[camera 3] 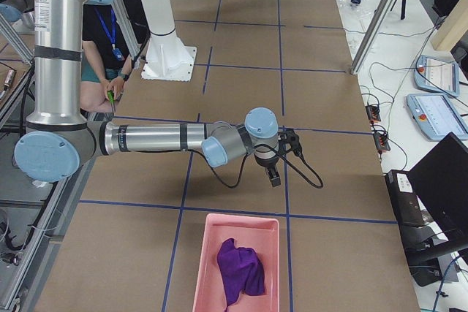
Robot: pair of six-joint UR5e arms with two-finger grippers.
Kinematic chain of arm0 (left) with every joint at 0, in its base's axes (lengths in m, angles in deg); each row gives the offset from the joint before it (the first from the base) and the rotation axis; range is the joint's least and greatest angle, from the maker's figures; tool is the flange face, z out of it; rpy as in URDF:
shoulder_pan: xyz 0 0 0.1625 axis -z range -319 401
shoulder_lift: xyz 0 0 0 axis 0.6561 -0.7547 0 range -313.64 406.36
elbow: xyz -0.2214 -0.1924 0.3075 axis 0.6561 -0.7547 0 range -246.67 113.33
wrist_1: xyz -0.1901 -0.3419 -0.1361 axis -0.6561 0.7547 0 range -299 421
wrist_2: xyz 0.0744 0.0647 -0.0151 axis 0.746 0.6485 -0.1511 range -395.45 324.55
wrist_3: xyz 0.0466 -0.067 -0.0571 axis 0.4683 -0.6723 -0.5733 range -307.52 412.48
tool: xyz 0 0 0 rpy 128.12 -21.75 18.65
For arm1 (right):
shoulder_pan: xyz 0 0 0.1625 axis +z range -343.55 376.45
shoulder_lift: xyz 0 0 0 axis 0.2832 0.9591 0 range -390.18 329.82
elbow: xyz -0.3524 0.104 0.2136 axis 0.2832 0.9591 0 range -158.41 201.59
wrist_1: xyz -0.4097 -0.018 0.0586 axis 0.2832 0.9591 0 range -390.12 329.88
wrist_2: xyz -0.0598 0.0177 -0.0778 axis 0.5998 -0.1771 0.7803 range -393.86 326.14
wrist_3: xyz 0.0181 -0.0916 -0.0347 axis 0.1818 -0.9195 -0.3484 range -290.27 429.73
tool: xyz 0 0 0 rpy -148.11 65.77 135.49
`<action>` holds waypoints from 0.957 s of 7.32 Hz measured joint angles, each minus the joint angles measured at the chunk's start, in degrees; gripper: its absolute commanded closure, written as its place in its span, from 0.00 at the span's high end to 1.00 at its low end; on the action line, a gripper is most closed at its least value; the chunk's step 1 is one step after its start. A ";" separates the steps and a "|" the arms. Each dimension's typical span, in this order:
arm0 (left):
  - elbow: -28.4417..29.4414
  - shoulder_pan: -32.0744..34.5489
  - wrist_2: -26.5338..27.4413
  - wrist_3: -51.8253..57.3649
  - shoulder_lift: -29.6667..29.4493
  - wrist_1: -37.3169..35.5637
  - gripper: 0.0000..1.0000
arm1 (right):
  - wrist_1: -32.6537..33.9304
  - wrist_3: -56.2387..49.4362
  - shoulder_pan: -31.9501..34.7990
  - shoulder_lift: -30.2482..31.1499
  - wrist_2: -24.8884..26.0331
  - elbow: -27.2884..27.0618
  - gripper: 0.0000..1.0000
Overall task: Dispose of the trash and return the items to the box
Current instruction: 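Carry the green bowl into the clear bin beside the cup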
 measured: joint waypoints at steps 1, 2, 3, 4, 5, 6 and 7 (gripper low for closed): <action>0.41 -1.81 -1.06 -0.35 0.10 0.82 0.09 | -0.01 0.01 0.00 -0.01 -0.02 0.00 1.00; 0.58 -3.38 -2.15 -0.37 0.29 1.13 0.53 | 0.00 0.01 0.00 -0.01 0.00 0.03 1.00; 0.62 -4.59 -2.76 -0.34 0.56 1.59 0.80 | -0.01 0.04 0.00 0.00 0.01 0.05 1.00; 0.68 -5.64 -3.03 -0.32 0.73 2.49 0.93 | 0.00 0.04 0.00 0.02 0.02 0.04 1.00; 0.69 -6.29 -3.10 -0.33 0.85 3.54 1.00 | -0.01 0.02 0.00 0.01 0.02 0.06 1.00; 0.62 -6.58 -3.11 -0.50 0.85 4.45 1.00 | -0.01 0.04 0.00 0.02 0.02 0.08 1.00; 0.34 -6.70 -3.10 -0.79 0.65 5.00 1.00 | -0.01 0.05 0.00 0.04 0.02 0.09 1.00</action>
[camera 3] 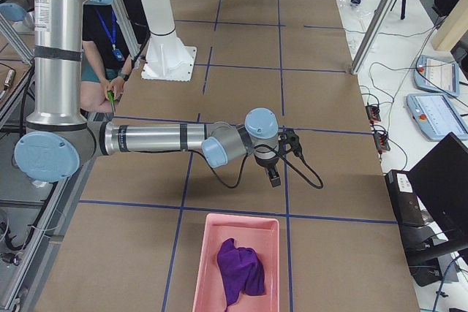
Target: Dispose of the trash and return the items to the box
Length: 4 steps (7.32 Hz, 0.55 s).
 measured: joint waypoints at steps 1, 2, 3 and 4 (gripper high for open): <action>-1.06 -0.06 0.07 -0.70 -0.55 -0.34 1.00 | -0.02 0.05 0.00 -0.07 0.02 -0.03 1.00; -3.47 -0.10 0.25 -2.79 -1.57 -3.23 1.00 | 0.02 0.30 0.00 -0.29 0.17 -0.08 1.00; -7.31 -0.09 0.37 -5.42 -3.01 -9.69 1.00 | 0.22 0.66 0.02 -0.56 0.50 -0.09 1.00; -11.73 0.10 0.31 -6.95 -5.02 -18.94 1.00 | 0.42 1.01 0.10 -0.75 0.64 -0.16 1.00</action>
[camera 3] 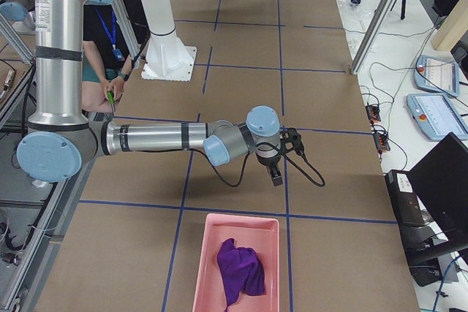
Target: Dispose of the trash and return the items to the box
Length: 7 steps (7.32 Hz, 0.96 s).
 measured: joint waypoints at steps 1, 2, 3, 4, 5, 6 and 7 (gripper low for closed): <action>-3.94 0.42 -0.17 -0.84 -3.00 -10.20 1.00 | 0.14 0.27 0.13 -0.08 -0.17 -0.12 1.00; -6.16 0.84 -0.12 -1.23 -5.18 -17.01 1.00 | 0.26 0.08 0.30 0.25 -0.07 -0.22 1.00; -6.25 1.05 0.03 -1.37 -5.88 -20.47 1.00 | 1.07 -0.27 0.39 1.18 -0.07 -0.18 1.00; -5.49 1.12 -0.05 -1.37 -5.97 -23.85 1.00 | 5.03 -0.45 0.60 1.84 -1.24 -0.21 1.00; -5.31 1.36 -0.30 -1.32 -5.30 -27.41 1.00 | 12.93 -0.52 1.71 1.16 -3.64 -0.65 1.00; -5.76 1.84 -0.74 -1.26 -3.69 -29.22 1.00 | 20.98 -0.59 3.58 -0.22 -5.33 -1.91 1.00; -6.30 2.26 -1.85 -1.38 -2.35 -29.78 1.00 | 25.34 -0.94 4.84 -0.79 -3.80 -3.80 1.00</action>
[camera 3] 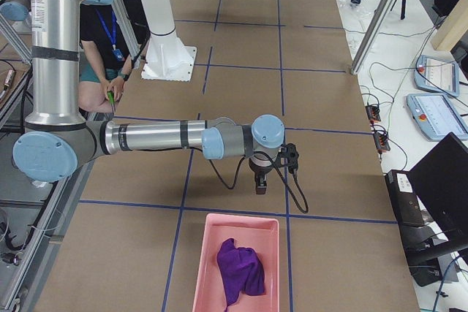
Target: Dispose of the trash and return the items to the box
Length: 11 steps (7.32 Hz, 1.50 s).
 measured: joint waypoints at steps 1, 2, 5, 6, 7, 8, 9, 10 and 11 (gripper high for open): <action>0.08 0.27 -2.00 -0.36 0.62 -0.20 1.00 | 1.82 -0.59 0.47 -0.06 2.96 -1.43 1.00; 0.52 0.37 -4.14 -0.87 1.00 -0.19 1.00 | 2.48 -0.95 0.56 -0.04 4.77 -2.06 1.00; 0.18 0.43 -5.52 -2.19 0.36 -0.35 1.00 | 2.35 -1.12 0.59 0.67 5.64 -2.11 1.00; 0.24 0.45 -5.55 -2.92 0.05 -0.44 1.00 | 2.25 -1.12 0.59 0.74 5.58 -2.00 1.00; 0.21 0.50 -5.56 -3.56 0.11 -0.45 1.00 | 2.21 -1.12 0.60 0.82 5.54 -1.94 1.00; 0.21 0.54 -5.14 -3.76 0.17 -0.35 1.00 | 2.20 -1.12 0.60 0.91 5.55 -1.89 1.00; 0.25 0.55 -3.43 -3.78 0.03 -0.30 1.00 | 2.17 -1.12 0.58 1.01 5.57 -1.87 1.00; 0.23 0.57 -1.14 -3.75 -0.29 -0.37 1.00 | 2.15 -1.12 0.55 1.08 5.55 -1.88 1.00; 0.12 0.60 0.33 -3.71 -0.39 -0.43 1.00 | 2.17 -1.11 0.53 1.11 5.54 -1.88 1.00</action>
